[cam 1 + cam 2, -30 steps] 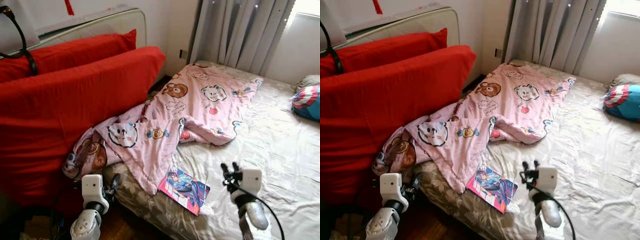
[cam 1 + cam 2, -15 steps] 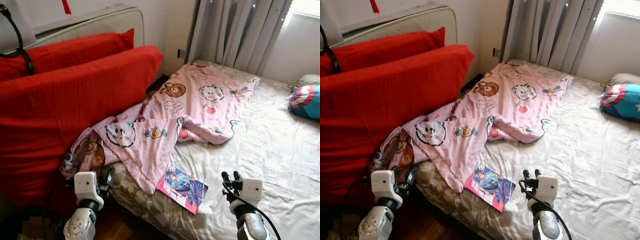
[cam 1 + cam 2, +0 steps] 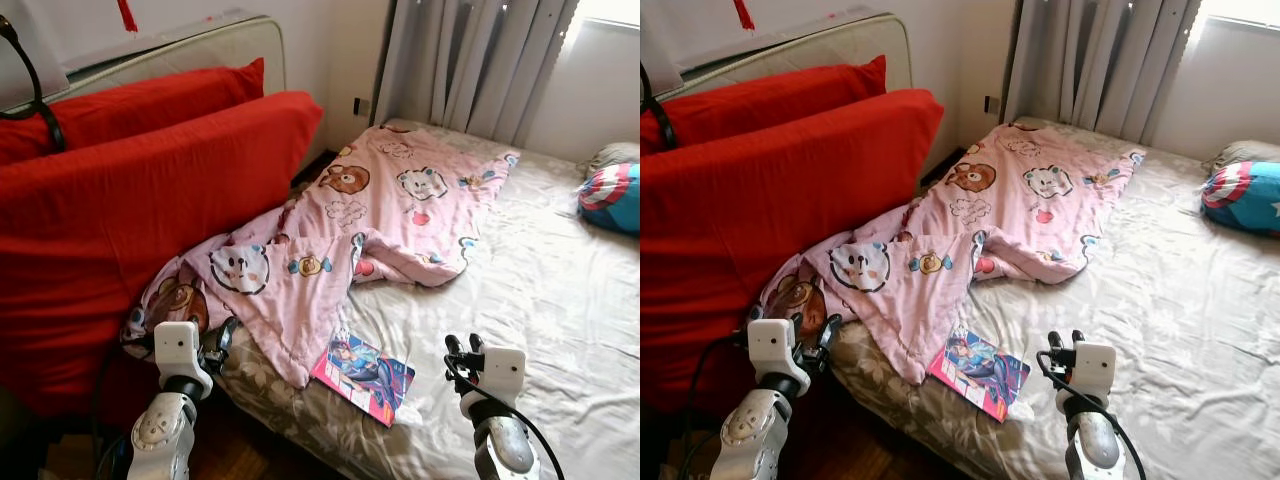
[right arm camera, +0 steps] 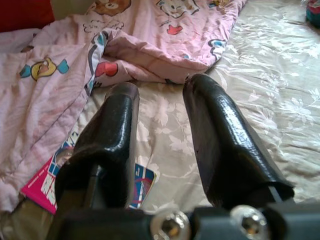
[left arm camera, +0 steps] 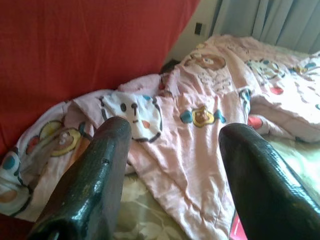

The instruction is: Clean up the room

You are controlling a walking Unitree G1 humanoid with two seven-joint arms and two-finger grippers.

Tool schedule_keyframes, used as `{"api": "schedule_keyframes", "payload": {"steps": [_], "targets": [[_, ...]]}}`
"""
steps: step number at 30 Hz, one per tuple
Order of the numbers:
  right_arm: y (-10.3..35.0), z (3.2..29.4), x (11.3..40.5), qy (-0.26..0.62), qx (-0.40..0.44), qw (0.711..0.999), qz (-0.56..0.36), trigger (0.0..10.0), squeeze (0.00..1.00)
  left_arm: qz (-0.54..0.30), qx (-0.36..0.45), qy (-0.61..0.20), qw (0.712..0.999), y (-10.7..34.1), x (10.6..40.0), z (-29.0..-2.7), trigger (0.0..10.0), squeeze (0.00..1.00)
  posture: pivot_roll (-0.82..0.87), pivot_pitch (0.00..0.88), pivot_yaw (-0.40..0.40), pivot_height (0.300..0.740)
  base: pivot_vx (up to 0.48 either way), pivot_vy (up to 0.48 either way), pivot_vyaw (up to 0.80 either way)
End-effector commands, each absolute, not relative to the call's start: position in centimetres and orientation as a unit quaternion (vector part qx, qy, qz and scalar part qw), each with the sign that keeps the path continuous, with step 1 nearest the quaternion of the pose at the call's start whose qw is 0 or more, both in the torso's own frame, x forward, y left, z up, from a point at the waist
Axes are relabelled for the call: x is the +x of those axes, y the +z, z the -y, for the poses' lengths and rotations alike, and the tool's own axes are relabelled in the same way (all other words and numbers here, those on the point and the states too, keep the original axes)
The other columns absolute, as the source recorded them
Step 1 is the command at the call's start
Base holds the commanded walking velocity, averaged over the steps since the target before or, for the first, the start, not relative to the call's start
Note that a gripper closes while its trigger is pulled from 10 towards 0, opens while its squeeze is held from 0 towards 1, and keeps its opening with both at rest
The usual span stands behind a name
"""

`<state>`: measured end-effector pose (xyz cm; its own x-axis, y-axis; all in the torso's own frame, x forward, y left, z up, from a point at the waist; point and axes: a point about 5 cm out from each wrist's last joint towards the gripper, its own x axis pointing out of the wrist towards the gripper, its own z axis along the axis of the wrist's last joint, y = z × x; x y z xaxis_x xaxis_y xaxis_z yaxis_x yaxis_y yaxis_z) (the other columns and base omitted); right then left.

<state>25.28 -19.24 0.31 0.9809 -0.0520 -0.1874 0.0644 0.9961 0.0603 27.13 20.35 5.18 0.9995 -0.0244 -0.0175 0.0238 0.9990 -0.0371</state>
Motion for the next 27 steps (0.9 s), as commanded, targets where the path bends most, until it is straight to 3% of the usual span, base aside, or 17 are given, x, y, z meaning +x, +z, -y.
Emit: {"api": "schedule_keyframes", "payload": {"steps": [1, 6, 27], "targets": [[0.4, 19.1, 25.6, -0.022, 0.024, 0.995, -0.098, 10.0, 0.00, -0.011, -0.020, -0.013, 1.000, 5.4, 27.3, -20.2, 10.0, 0.00, -0.04, 0.005, -0.040, 0.700, 0.000, 0.000, 0.00], [0.4, 19.6, 25.6, -0.026, 0.021, 0.995, -0.099, 10.0, 0.00, -0.015, -0.016, -0.011, 1.000, 5.2, 26.7, -20.6, 10.0, 0.00, -0.04, 0.000, -0.044, 0.666, 0.000, 0.000, 0.00], [-0.1, 19.3, 25.0, -0.028, 0.034, 0.993, -0.105, 10.0, 0.00, -0.031, -0.020, 0.011, 0.999, 5.4, 27.0, -21.5, 10.0, 0.00, -0.03, 0.000, -0.037, 0.666, 0.000, 0.000, 0.00]]}}
